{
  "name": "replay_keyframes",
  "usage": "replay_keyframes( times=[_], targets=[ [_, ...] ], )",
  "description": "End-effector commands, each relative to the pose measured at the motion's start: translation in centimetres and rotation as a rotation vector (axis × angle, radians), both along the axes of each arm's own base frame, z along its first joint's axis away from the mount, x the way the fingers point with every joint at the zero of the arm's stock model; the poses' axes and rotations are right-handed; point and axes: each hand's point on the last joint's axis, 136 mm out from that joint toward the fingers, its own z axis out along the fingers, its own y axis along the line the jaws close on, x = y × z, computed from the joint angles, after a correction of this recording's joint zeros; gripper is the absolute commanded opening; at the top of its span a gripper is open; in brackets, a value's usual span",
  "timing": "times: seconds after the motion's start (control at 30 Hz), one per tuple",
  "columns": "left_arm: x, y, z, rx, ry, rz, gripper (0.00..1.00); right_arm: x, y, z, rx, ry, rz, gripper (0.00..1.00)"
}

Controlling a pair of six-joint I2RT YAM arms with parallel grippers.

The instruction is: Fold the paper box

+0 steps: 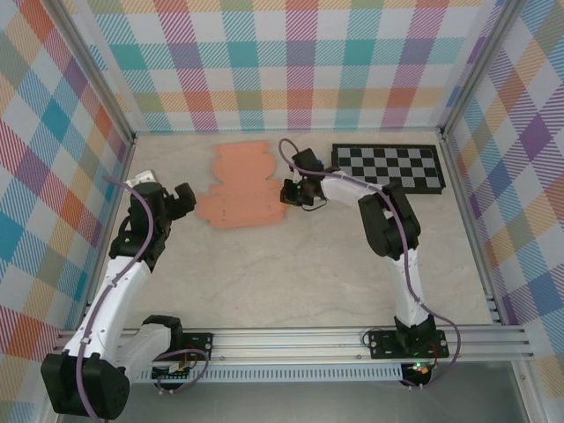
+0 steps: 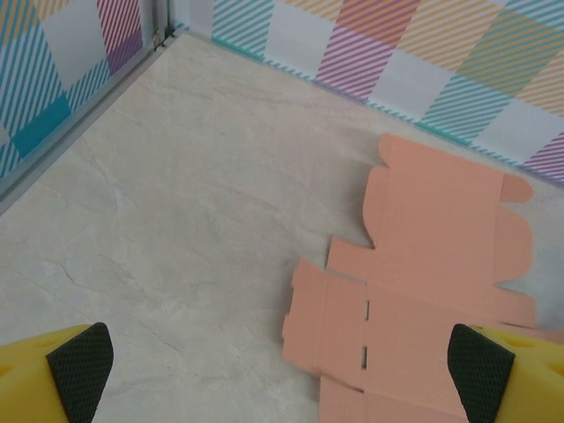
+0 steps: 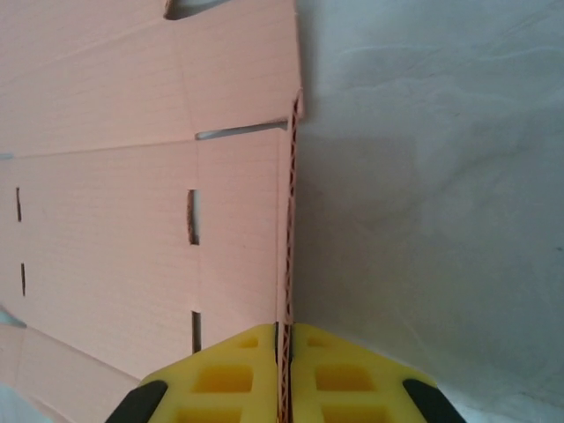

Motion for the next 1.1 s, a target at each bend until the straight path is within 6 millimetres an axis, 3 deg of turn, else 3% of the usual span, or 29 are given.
replay_keyframes(
  times=[0.0,0.1,0.23,0.3,0.43,0.47,0.57,0.63,0.7,0.77,0.83,0.9,0.97,1.07],
  targets=[
    [0.4,0.4,2.8,0.049,-0.042,-0.018,1.00,-2.2,1.1,6.2,0.006,-0.149,0.341,0.06],
    [0.9,0.2,4.8,0.061,-0.082,-0.033,1.00,-4.7,-0.8,7.6,-0.112,-0.241,0.582,0.00],
    [1.7,-0.7,6.9,0.008,-0.120,-0.063,1.00,-6.7,-3.9,8.8,-0.286,-0.403,0.855,0.00],
    [2.4,-2.3,7.1,-0.035,-0.132,-0.143,1.00,-8.6,-4.6,9.1,-0.301,-0.476,1.038,0.00],
    [4.3,-6.2,4.3,-0.121,-0.013,-0.345,1.00,-7.7,-6.0,9.1,-0.482,-0.596,1.188,0.00],
    [4.3,-6.7,3.6,-0.120,0.035,-0.369,0.96,-7.3,-6.2,9.0,-0.533,-0.631,1.227,0.00],
    [4.2,-9.1,4.0,-0.132,-0.052,-0.481,0.98,-8.0,-6.6,8.2,-0.618,-0.734,1.456,0.00],
    [3.8,-11.6,4.6,-0.148,-0.122,-0.635,1.00,-7.2,-6.4,8.0,-0.698,-0.843,1.514,0.00],
    [3.2,-14.2,4.0,-0.167,-0.107,-0.803,1.00,-7.2,-6.3,8.1,-0.717,-0.890,1.561,0.00],
    [2.5,-16.5,2.2,-0.170,-0.033,-0.942,1.00,-7.5,-6.2,8.3,-0.702,-0.906,1.596,0.02],
    [1.9,-18.1,0.1,-0.155,0.020,-1.038,1.00,-8.1,-5.8,8.1,-0.671,-0.915,1.641,0.09],
    [2.3,-18.7,-1.2,-0.142,0.033,-1.040,1.00,-7.9,-5.4,7.6,-0.678,-0.945,1.647,0.42],
    [3.4,-18.7,-1.9,-0.172,0.030,-0.995,1.00,-6.7,-5.3,7.8,-0.709,-0.948,1.553,0.45],
    [4.3,-19.3,-2.8,-0.195,0.050,-1.002,1.00,-5.9,-5.6,10.4,-0.666,-0.883,1.330,0.49]
  ],
)
